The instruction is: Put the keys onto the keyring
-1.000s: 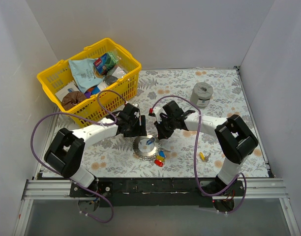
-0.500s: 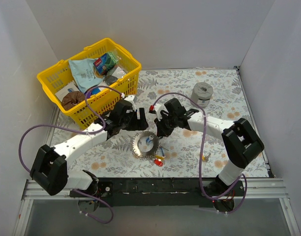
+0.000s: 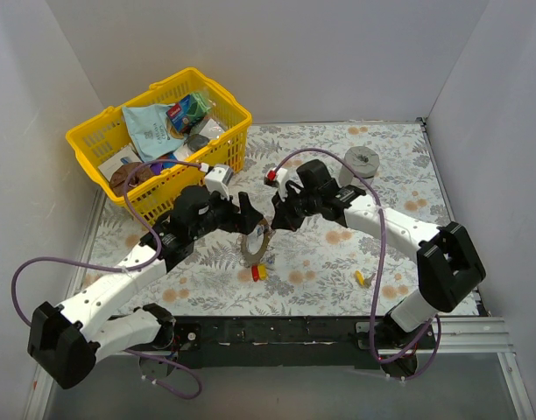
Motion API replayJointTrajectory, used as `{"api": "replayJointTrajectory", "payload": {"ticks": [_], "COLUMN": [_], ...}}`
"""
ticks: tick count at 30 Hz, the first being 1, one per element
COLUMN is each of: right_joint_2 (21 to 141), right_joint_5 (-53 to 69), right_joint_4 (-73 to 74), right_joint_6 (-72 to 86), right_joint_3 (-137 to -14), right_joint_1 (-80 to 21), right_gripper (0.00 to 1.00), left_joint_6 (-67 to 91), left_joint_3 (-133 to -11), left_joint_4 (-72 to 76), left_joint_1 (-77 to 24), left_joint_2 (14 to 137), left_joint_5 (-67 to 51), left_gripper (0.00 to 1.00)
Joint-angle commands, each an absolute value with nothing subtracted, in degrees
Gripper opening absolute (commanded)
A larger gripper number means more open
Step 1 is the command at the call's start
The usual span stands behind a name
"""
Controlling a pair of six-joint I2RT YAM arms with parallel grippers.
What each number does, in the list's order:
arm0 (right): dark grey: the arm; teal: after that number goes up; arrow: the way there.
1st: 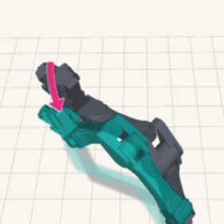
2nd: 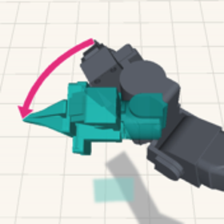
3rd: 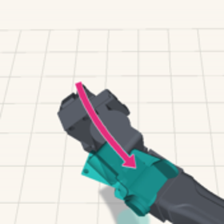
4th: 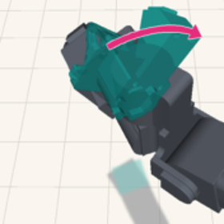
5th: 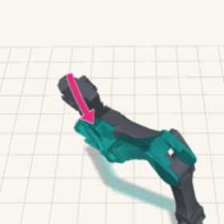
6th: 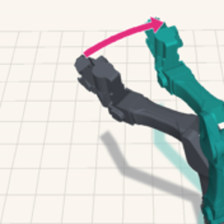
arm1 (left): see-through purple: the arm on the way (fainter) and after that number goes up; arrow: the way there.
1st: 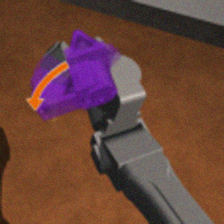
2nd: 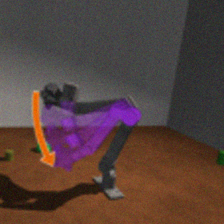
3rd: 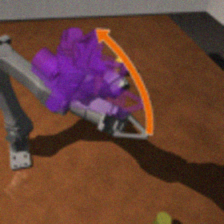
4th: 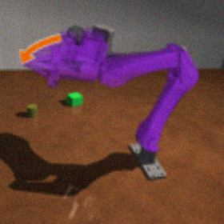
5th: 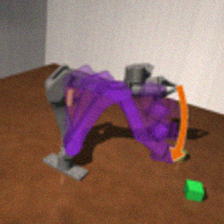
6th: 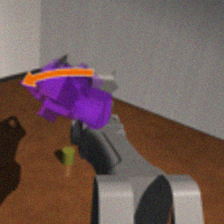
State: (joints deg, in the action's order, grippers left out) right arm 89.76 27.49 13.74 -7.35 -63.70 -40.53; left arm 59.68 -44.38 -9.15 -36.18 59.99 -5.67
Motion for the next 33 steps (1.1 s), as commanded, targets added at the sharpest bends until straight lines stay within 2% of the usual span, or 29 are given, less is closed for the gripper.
{"api": "replayJointTrajectory", "payload": {"ticks": [1, 10, 16, 26, 33], "right_joint_2": [85.78, 81.48, 79.19, 79.01, 78.14], "right_joint_5": [31.11, 33.57, 35.15, 40.25, 41.83], "right_joint_4": [12.75, 13.09, 14.06, 15.82, 16.08], "right_joint_6": [-5.98, -6.24, -7.38, -9.32, -11.6], "right_joint_3": [-67.06, -68.46, -69.17, -71.01, -71.19], "right_joint_1": [-40.69, -40.69, -40.61, -40.61, -40.34], "right_gripper": [0.01, 0.01, 0.01, 0.01, 0.01], "left_joint_6": [55.12, 52.65, 47.48, 45.88, 44.57], "left_joint_3": [-45.26, -50.97, -50.89, -48.78, -47.2], "left_joint_4": [-8.35, -10.55, -9.41, -8.0, -5.98], "left_joint_1": [-36.21, -36.21, -36.21, -36.12, -35.77], "left_joint_2": [55.9, 58.54, 55.64, 52.38, 51.77], "left_joint_5": [-11.75, -20.65, -23.73, -23.82, -26.97], "left_gripper": [0.84, 0.8, 0.79, 0.78, 0.69]}}
